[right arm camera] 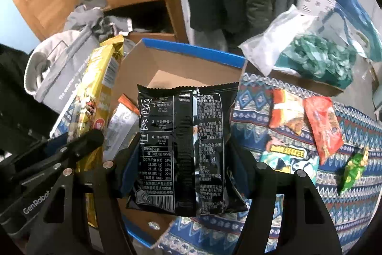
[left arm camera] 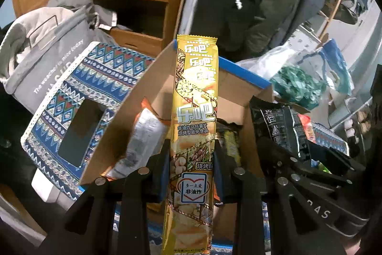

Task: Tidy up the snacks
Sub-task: 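Carry the black bag and yellow stick pack over the cardboard box, then open both tools to release the bags into the box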

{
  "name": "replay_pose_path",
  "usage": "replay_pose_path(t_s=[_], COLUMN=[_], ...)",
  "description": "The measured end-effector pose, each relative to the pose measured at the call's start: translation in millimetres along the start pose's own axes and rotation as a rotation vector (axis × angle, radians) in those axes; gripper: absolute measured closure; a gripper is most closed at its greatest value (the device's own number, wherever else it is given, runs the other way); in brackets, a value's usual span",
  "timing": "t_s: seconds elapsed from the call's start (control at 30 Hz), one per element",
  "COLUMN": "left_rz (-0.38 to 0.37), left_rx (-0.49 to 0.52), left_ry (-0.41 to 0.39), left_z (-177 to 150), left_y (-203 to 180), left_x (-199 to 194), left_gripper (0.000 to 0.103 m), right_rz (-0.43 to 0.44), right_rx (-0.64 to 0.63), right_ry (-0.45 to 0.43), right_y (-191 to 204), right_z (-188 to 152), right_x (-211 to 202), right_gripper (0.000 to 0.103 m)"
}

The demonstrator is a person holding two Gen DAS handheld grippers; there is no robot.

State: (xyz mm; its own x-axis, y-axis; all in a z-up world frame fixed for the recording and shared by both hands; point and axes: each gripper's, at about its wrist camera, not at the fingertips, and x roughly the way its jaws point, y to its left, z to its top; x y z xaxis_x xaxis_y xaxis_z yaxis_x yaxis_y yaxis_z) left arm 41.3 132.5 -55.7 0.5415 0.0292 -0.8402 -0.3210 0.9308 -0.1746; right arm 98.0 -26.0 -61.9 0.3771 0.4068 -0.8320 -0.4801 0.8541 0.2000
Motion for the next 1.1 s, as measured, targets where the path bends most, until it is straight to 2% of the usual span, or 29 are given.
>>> replay_pose_path(t_s=[0.4, 0.53, 0.63, 0.73, 1.1], left_rz=[0.034, 0.029, 0.029, 0.021, -0.014], left_rx=[-0.067, -0.087, -0.086, -0.097, -0.071], left_ry=[0.048, 0.026, 0.016, 0.016, 0.021], left_z=[-0.7, 0.6, 1.9, 1.7, -2.0], left_y=[29.1, 31.5, 30.9, 30.2, 8.1], left_x=[26.9, 24.3, 21.5, 19.7, 14.2], left_gripper=[0.071, 0.070, 0.062, 0.062, 0.061], right_rz=[0.031, 0.033, 0.032, 0.035, 0.011], right_rx=[-0.001, 0.015, 0.018, 0.027, 0.054], right_ry=[0.045, 0.057, 0.052, 0.041, 0.011], right_y=[8.8, 8.7, 6.5, 3.3, -19.9], right_z=[8.3, 9.0, 9.9, 10.6, 7.9], right_x=[32.1, 36.9, 35.4, 31.2, 11.2], right_gripper=[0.035, 0.034, 0.033, 0.028, 0.028])
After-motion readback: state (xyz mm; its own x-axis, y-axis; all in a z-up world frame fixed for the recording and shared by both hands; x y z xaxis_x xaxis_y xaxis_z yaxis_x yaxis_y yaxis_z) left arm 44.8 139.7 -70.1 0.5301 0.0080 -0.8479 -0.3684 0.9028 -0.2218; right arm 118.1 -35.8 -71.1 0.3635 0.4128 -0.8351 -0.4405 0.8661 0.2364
